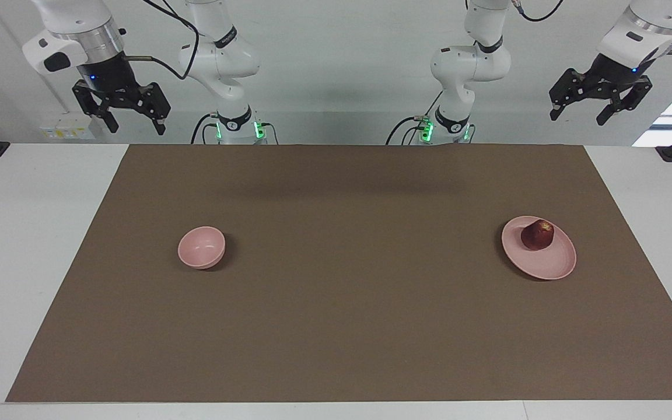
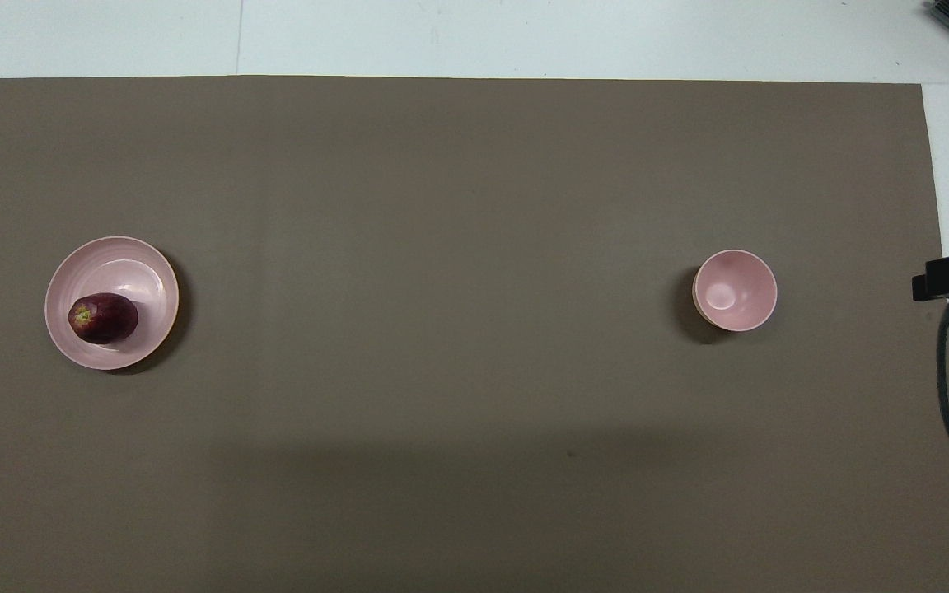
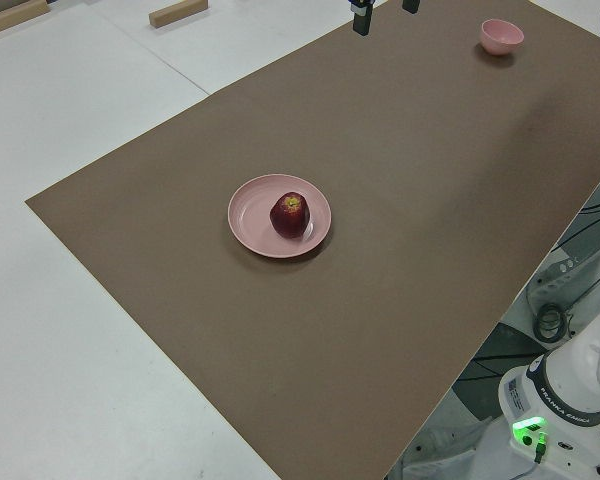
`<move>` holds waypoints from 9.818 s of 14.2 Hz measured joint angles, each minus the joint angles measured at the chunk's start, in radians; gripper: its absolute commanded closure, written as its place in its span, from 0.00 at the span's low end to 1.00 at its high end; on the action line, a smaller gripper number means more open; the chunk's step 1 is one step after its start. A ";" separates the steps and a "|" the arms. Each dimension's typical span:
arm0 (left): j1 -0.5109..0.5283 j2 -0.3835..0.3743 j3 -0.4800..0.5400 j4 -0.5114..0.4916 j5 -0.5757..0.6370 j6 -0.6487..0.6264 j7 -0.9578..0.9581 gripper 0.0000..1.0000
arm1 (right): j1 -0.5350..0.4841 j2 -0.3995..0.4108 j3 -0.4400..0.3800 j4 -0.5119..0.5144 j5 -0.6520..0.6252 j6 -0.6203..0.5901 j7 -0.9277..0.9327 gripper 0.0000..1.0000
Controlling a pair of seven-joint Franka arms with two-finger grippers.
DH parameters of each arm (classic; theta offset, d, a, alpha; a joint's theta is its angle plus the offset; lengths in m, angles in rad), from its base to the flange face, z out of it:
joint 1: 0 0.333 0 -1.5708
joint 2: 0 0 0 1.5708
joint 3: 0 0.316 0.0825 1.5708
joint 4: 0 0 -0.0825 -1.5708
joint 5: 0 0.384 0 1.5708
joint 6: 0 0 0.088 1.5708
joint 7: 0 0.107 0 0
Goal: Move apple from plate to bowl
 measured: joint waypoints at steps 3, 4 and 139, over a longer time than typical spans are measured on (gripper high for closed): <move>0.000 -0.010 -0.002 -0.053 0.000 0.009 0.000 0.00 | 0.000 0.000 0.000 0.000 0.000 0.000 0.000 0.00; 0.000 -0.011 -0.002 -0.072 0.000 0.025 0.000 0.00 | 0.000 0.000 0.000 0.000 0.000 0.000 0.000 0.00; -0.023 0.014 -0.234 -0.565 -0.175 0.754 -0.307 0.00 | 0.183 0.244 0.038 -0.210 0.355 0.360 0.521 1.00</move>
